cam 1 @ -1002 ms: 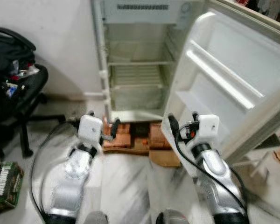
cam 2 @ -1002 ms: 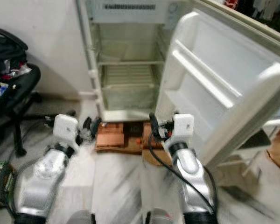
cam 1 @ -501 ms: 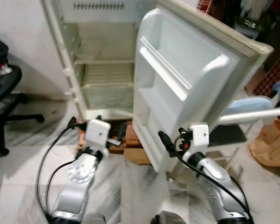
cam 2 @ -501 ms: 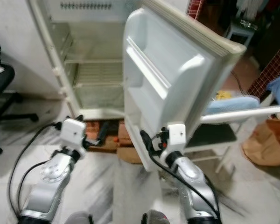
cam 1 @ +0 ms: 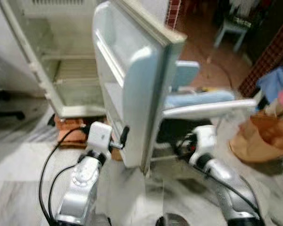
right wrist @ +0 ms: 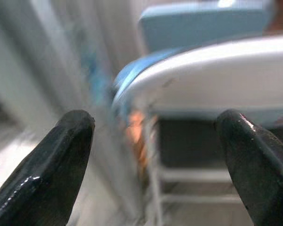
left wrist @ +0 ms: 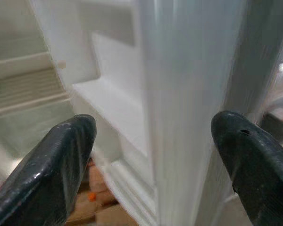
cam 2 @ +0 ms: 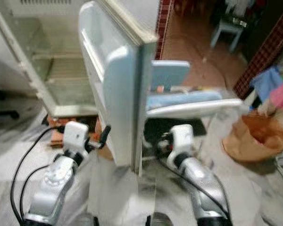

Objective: Restocking fridge

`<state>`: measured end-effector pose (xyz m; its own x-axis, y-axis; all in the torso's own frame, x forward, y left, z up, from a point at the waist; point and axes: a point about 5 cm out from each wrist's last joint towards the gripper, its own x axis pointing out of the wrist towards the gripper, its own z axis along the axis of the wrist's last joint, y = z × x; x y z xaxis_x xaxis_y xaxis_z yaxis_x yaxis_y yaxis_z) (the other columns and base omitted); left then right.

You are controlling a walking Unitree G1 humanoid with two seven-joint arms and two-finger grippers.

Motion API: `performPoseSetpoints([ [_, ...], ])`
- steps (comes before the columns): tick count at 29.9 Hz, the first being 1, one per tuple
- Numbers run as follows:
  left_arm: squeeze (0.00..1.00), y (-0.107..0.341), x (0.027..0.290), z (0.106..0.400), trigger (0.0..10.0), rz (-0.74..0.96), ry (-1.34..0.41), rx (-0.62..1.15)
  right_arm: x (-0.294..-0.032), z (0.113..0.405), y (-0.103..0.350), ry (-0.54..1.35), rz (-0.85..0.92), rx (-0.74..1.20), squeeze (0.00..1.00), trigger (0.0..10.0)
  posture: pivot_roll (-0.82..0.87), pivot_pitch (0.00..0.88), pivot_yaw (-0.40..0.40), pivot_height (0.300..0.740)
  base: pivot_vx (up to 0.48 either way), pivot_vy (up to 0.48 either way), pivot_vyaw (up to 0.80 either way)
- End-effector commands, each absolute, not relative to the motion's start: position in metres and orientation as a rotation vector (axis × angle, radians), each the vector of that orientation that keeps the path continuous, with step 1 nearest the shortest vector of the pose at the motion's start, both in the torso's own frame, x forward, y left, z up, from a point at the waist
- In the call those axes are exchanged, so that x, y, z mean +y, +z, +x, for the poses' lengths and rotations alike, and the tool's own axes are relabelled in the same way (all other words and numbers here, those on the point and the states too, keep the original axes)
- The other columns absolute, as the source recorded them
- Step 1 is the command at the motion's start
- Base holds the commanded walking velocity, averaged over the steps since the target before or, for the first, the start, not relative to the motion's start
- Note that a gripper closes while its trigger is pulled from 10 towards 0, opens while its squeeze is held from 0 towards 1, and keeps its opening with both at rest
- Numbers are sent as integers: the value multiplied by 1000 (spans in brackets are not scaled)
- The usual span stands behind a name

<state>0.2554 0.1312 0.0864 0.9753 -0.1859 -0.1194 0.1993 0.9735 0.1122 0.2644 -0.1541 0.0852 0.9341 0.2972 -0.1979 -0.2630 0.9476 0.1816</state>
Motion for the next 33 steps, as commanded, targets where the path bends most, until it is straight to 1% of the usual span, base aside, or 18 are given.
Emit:
performPoseSetpoints([
  [1,0,79,154,254,10000,131,-75,174,-147,270,93,294,166,180,0,10000,-7,71,-25,740,0,0,0],
  [6,0,70,172,244,10000,46,27,273,-141,283,107,308,180,106,0,10000,3,70,-25,740,0,0,0],
  [11,0,64,182,233,10000,38,83,348,-138,296,118,319,193,46,0,10000,26,71,-27,740,0,0,0],
  [12,0,60,185,227,10000,50,93,377,-136,303,123,325,199,19,0,10000,35,73,-27,740,0,0,0],
  [15,0,60,188,222,10000,32,118,386,-130,311,128,339,200,-5,0,10000,47,76,-33,740,0,0,0],
  [16,0,61,188,221,10000,29,123,387,-127,316,132,345,196,-19,839,10000,50,76,-34,740,0,0,0],
  [17,0,63,187,222,10000,32,116,382,-123,320,135,345,203,-29,1000,10000,50,76,-34,740,0,0,0],
  [20,0,64,186,223,10000,37,115,381,-117,330,141,332,184,-53,1000,10000,70,76,-41,740,0,0,0],
  [21,0,65,185,223,10000,40,112,378,-112,334,145,337,191,-63,961,10000,75,77,-44,740,0,0,0],
  [23,0,66,184,223,10000,40,110,379,-109,336,146,349,194,-69,961,10000,77,77,-46,740,0,0,0],
  [24,0,65,183,222,10000,37,104,381,-107,338,147,358,200,-75,337,10000,77,77,-46,740,0,0,0],
  [25,0,65,183,222,10000,37,104,381,-107,338,147,358,200,-75,337,10000,77,77,-46,740,0,0,0],
  [27,0,65,181,221,10000,33,90,386,-98,339,152,423,248,-89,357,10000,77,78,-47,740,0,0,0],
  [29,0,64,180,221,10000,31,80,390,-83,334,160,559,344,-94,333,10000,77,78,-47,740,0,0,0],
  [30,0,63,179,221,10000,30,73,394,-73,328,167,662,423,-103,267,10000,74,78,-46,740,0,0,0],
  [31,0,63,179,221,10000,29,68,396,-67,323,172,726,477,-107,173,10000,74,78,-46,740,0,0,0],
  [32,0,63,179,221,10000,29,68,396,-67,323,172,726,477,-107,173,10000,74,78,-46,740,0,0,0],
  [33,0,63,178,221,10000,29,63,400,-61,317,177,805,532,-113,59,10000,71,78,-44,740,0,0,0],
])
